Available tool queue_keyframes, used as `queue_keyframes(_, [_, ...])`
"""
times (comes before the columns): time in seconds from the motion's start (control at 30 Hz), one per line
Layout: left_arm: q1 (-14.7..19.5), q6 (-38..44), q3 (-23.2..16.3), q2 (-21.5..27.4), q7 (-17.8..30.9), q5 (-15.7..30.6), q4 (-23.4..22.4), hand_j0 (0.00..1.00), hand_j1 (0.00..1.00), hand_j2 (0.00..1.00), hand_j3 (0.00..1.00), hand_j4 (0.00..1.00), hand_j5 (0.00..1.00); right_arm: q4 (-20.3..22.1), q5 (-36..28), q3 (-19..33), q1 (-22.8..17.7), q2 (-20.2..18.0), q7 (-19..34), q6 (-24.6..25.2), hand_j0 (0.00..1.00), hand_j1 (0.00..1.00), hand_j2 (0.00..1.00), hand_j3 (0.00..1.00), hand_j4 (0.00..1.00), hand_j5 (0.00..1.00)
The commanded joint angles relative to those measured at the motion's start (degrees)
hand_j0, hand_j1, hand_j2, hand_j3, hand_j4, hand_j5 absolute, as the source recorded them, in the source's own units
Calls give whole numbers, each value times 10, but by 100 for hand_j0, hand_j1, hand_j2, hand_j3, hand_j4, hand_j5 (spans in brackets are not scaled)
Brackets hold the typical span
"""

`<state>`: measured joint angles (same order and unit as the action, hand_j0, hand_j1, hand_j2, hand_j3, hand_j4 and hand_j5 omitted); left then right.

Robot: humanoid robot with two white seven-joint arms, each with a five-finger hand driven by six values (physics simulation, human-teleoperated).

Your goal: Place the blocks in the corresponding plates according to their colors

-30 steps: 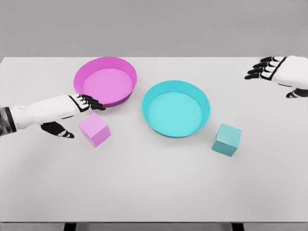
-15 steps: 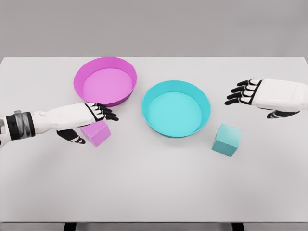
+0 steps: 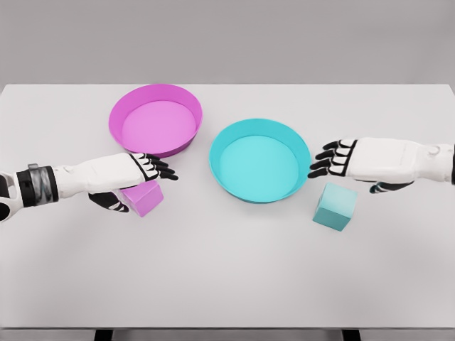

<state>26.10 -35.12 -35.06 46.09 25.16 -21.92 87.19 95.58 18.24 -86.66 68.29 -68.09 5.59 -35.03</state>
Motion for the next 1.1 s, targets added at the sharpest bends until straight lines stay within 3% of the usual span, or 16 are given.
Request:
queue_keyframes(0.0, [0, 1, 0, 1, 0, 2, 0, 98, 98, 98, 98, 98, 98, 6, -2, 1, 0, 2, 6, 0, 100, 100, 100, 100, 100, 100])
queue_keyframes(0.3, [0, 1, -3, 3, 1, -6, -6, 85, 85, 85, 85, 85, 85, 17, 0, 1, -13, -2, 17, 0, 100, 100, 100, 100, 100, 100])
queue_keyframes(0.5, [0, 1, -3, 4, 1, -15, -5, 67, 67, 67, 67, 67, 67, 17, 0, 1, -24, 1, 18, 0, 100, 100, 100, 100, 100, 100])
queue_keyframes(0.67, [1, 1, -3, 7, 1, -15, -5, 62, 62, 62, 62, 62, 62, 9, 2, 1, -27, 10, 19, 0, 100, 100, 100, 100, 100, 100])
queue_keyframes(0.9, [18, 1, -3, 8, 2, -14, -1, 54, 54, 54, 54, 54, 54, -39, 3, 1, -38, 36, 26, 0, 100, 100, 100, 100, 100, 100])
queue_keyframes(1.07, [31, 1, -3, 13, 3, -8, 10, 51, 51, 51, 51, 51, 51, -42, 3, 1, -44, 44, 31, 0, 100, 100, 100, 100, 100, 100])
